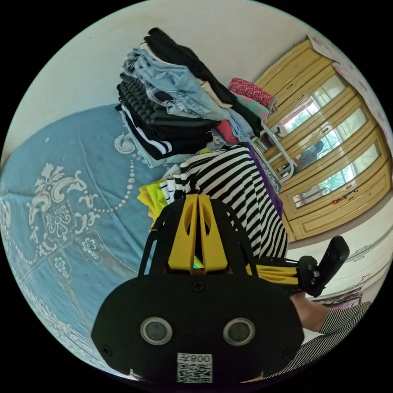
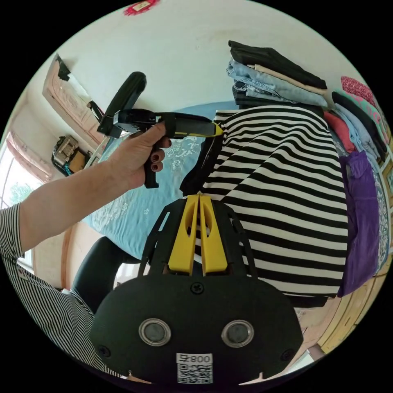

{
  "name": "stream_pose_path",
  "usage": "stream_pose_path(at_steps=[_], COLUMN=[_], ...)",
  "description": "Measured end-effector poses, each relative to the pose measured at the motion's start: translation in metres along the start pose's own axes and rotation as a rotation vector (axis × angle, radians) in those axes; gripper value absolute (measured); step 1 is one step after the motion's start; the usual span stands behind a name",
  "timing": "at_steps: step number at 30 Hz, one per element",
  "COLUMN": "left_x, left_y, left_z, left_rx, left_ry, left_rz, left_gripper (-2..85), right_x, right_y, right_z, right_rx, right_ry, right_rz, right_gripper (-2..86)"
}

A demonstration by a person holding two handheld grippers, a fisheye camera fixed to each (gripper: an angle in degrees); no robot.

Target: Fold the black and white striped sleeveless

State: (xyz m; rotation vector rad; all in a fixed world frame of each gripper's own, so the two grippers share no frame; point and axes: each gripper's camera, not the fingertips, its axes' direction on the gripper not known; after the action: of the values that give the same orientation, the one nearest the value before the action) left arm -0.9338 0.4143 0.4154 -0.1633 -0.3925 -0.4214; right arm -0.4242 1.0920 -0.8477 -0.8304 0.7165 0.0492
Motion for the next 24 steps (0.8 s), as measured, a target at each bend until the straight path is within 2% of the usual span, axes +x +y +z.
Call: stream_pose_path(at_steps=[5, 10, 15, 17, 18, 21, 24], left_x=[-0.02, 0.003, 0.006, -0.003, -0.007, -0.004, 0.015], left_y=[0.021, 0.045, 0.057, 0.062, 0.064, 0.072, 0.081], left_z=[0.002, -0.001, 0.036, 0.038, 0.037, 0.029, 0.024], left_rx=[0.042, 0.111, -0.009, -0.004, 0.001, 0.024, 0.043], left_ry=[0.022, 0.076, -0.078, -0.053, -0.022, -0.023, -0.013], left_rz=[-0.019, 0.129, 0.244, 0.227, 0.206, 0.183, 0.286], left_gripper=[0.1, 0.0, 0.1, 0.1, 0.1, 0.1, 0.2], right_x=[-0.01, -0.011, 0.008, 0.023, 0.031, 0.03, 0.018], right_y=[-0.002, 0.024, 0.077, 0.085, 0.088, 0.089, 0.081], right_z=[-0.007, -0.051, -0.093, -0.087, -0.08, -0.078, -0.077], right_rx=[0.031, 0.179, 0.303, 0.252, 0.242, 0.283, 0.273], right_ry=[-0.023, -0.054, 0.167, 0.216, 0.179, 0.218, 0.332], right_rz=[0.02, 0.089, 0.219, 0.255, 0.258, 0.225, 0.153], right_gripper=[0.1, 0.1, 0.1, 0.1, 0.1, 0.1, 0.1])
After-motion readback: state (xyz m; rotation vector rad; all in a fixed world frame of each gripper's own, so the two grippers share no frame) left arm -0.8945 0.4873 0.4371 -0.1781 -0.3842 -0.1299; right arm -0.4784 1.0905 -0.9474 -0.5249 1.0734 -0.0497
